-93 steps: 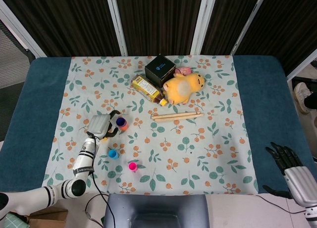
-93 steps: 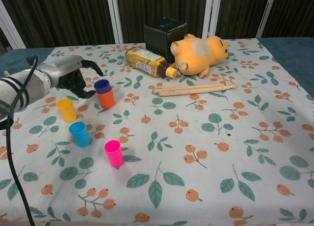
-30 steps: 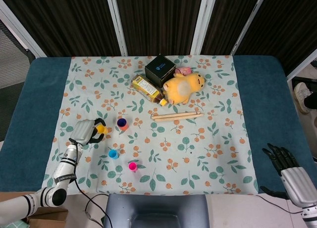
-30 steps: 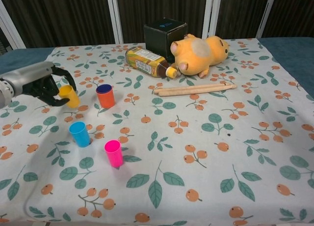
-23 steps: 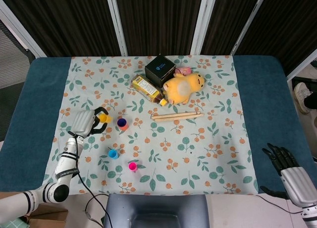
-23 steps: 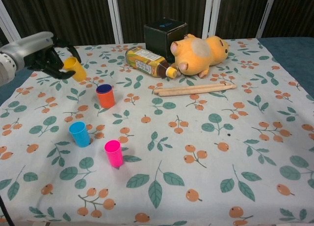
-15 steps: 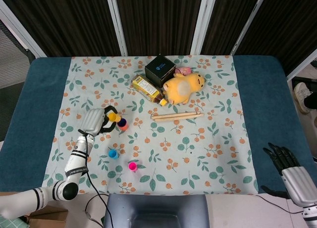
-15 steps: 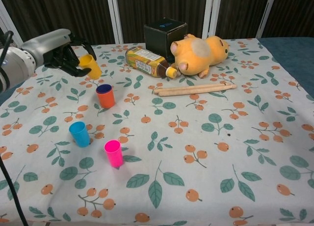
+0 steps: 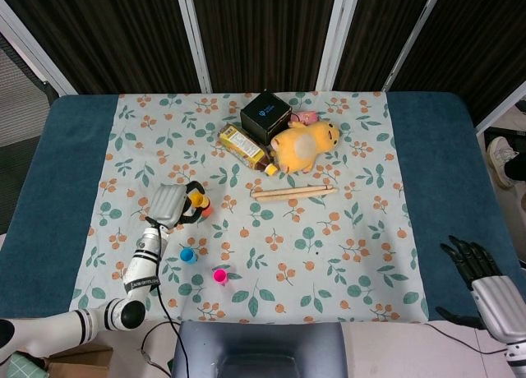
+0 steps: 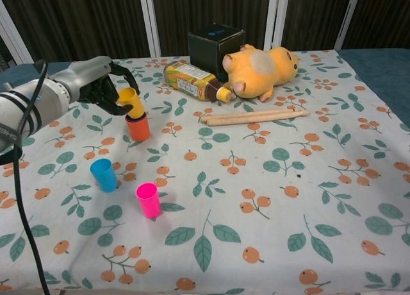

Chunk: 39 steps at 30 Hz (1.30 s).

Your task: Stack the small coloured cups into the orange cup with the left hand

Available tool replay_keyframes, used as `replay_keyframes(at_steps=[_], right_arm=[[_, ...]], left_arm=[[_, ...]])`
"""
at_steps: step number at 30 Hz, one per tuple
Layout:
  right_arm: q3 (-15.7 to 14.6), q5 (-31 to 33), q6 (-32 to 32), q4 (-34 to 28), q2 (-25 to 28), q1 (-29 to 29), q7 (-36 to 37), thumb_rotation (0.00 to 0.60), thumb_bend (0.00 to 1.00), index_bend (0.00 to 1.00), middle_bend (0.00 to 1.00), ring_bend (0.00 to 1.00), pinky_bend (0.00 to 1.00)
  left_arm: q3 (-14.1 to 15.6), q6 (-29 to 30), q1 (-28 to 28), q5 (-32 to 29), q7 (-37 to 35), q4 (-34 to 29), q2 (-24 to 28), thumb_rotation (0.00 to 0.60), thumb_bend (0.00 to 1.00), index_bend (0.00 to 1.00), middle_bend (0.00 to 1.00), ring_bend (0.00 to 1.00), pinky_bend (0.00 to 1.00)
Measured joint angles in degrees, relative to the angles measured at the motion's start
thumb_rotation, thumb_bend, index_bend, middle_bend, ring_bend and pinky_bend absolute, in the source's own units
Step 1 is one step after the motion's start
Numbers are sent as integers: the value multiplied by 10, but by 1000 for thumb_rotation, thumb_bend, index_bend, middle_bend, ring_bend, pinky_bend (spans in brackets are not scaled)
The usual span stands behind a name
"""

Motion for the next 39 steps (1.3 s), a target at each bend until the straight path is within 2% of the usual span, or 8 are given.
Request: replay_keyframes(at_steps=[7,12,14,21,26,32,35,39], right_arm=[[0,0,1,0,0,0,1,600,118,0,0,0,0],[1,1,1,1,1,-1,2,600,118,0,0,0,0],[1,0,1,1,1,-1,1,600,118,0,0,0,0],[0,-3,2,1,-1,-1,-2,600,118,0,0,0,0],[-1,-5,2,2,-2,-2,-4,600,118,0,0,0,0],[-5,-12,-3,0,-5,0,-12,600,118,0,0,0,0],[-8,-18,-2,-1,-6,-1,-13,600,117,0,0,0,0],[-9,-19,-3,-1,-6,0,-14,600,117,0,0,0,0]], left_arm=[[2,-11,-7,-10,7,17,-11,600,373,532,1000,1000,1000],[2,-15,-8,-15,7,22,-13,600,375,70,1000,1000,1000],[2,-15,-8,-14,6,19,-11,600,372,6,1000,1000,1000],[12,-6,2,5,7,-24,10,600,362,6,1000,1000,1000],[35,8,25,42,0,-104,51,600,355,63,1000,1000,1000],[105,31,86,123,-36,-217,123,600,360,100,1000,1000,1000],[145,40,117,165,-57,-231,143,600,360,103,1000,1000,1000],[171,48,140,197,-77,-228,149,600,359,106,1000,1000,1000]])
